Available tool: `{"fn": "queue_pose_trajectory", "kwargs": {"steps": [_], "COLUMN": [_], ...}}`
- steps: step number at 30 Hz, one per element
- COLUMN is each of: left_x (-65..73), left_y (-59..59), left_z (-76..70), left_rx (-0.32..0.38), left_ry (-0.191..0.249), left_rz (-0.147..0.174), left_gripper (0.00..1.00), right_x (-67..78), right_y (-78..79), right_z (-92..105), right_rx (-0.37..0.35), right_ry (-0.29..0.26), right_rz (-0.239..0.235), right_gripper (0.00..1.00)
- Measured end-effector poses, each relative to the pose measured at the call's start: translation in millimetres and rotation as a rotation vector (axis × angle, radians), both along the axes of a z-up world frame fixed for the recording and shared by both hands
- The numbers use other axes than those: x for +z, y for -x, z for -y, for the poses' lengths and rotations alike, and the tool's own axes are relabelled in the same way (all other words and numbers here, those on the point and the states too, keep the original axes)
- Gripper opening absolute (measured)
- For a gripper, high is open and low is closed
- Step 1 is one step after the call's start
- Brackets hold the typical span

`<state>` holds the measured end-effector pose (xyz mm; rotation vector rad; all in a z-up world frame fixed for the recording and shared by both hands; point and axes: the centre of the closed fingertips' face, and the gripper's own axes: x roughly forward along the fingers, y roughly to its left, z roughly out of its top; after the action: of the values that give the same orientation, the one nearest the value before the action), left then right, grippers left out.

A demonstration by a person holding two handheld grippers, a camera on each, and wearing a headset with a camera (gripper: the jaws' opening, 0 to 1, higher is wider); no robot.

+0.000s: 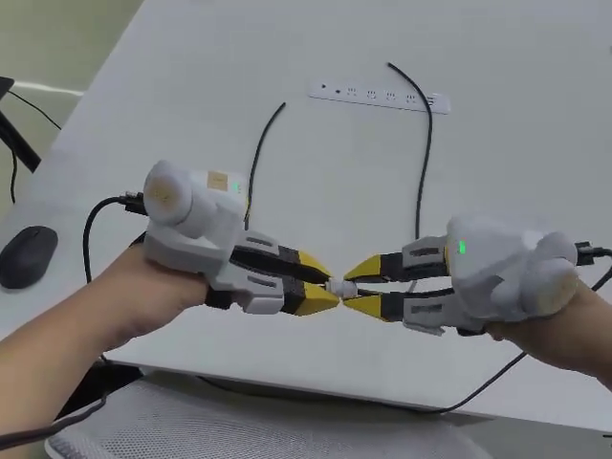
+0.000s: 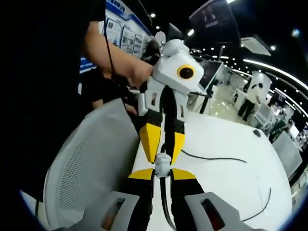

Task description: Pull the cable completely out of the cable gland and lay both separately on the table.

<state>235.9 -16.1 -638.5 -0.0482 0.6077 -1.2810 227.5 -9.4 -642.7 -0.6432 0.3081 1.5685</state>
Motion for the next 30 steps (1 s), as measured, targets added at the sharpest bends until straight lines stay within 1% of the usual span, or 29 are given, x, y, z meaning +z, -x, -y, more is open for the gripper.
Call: {"fn": "queue_pose_trajectory", "kwargs": {"steps": [2,5,9,11,12,13,14,15,16,17,18,19,21,22,23,25,26,27,28,29,30], "left_x": [0.1,0.0,0.7,0.9,0.6,0.7,0.8,0.9,1.1,2.0,2.0,2.3,3.6,3.9,3.8,3.8,3.9,4.3,4.4,4.9,5.8], "left_y": [0.5,1.1,0.6,0.4,0.8,0.7,0.9,1.4,2.4,2.7,4.1,4.6,4.9,5.2,5.3,5.3,5.4,5.3,4.5,3.3,0.6], "left_z": [0.3,0.2,-0.1,0.1,0.2,0.4,0.2,0.3,0.5,1.1,1.4,2.1,2.8,3.1,3.4,3.1,2.8,2.5,1.8,1.0,-0.2], "left_rx": [0.0,0.002,0.01,0.014,0.015,0.016,0.014,0.012,0.009,0.002,0.001,0.0,-0.002,-0.003,-0.003,-0.002,-0.001,0.003,0.008,0.016,0.027], "left_ry": [-0.003,-0.003,0.001,0.0,-0.004,-0.005,-0.007,-0.007,-0.009,-0.011,-0.012,-0.013,-0.014,-0.014,-0.018,-0.022,-0.023,-0.024,-0.026,-0.026,-0.027], "left_rz": [0.005,0.001,0.003,0.006,0.01,0.016,0.021,0.025,0.033,0.064,0.066,0.07,0.092,0.095,0.102,0.108,0.11,0.117,0.119,0.125,0.141], "left_gripper": [0.15,0.15,0.15,0.15,0.15,0.15,0.15,0.15,0.15,0.15,0.15,0.15,0.15,0.15,0.15,0.15,0.15,0.15,0.15,0.15,0.15], "right_x": [-0.6,0.6,0.9,1.2,0.6,0.8,0.7,0.8,1.2,1.5,1.7,1.8,3.7,5.0,7.2,11.2,12.2,14.1,16.9,17.0,16.3], "right_y": [-0.2,0.0,-1.0,-1.2,-2.0,-1.4,-1.5,-1.1,-1.3,-1.2,-0.5,-0.6,0.4,-0.2,-0.2,-3.3,-6.4,-7.9,-8.1,-8.1,-10.0], "right_z": [0.1,0.1,0.0,0.1,0.0,0.0,0.1,0.4,1.2,1.7,2.0,2.3,2.6,2.8,2.9,4.2,7.5,8.8,10.5,12.7,14.7], "right_rx": [-0.001,-0.001,-0.003,-0.01,-0.025,-0.024,-0.031,-0.04,-0.04,-0.042,-0.054,-0.059,-0.063,-0.075,-0.104,-0.135,-0.183,-0.204,-0.204,-0.213,-0.238], "right_ry": [-0.001,-0.003,-0.001,0.0,0.001,0.001,-0.002,-0.006,-0.015,-0.02,-0.024,-0.025,-0.031,-0.038,-0.051,-0.064,-0.062,-0.07,-0.083,-0.081,-0.078], "right_rz": [0.01,0.017,0.042,0.041,0.026,0.03,0.022,0.001,-0.004,-0.01,-0.034,-0.036,-0.035,-0.048,-0.081,-0.091,-0.121,-0.134,-0.13,-0.125,-0.12], "right_gripper": [0.07,0.07,0.07,0.08,0.08,0.08,0.08,0.08,0.08,0.08,0.08,0.08,0.09,0.09,0.1,0.15,0.16,0.17,0.16,0.14,0.13]}}
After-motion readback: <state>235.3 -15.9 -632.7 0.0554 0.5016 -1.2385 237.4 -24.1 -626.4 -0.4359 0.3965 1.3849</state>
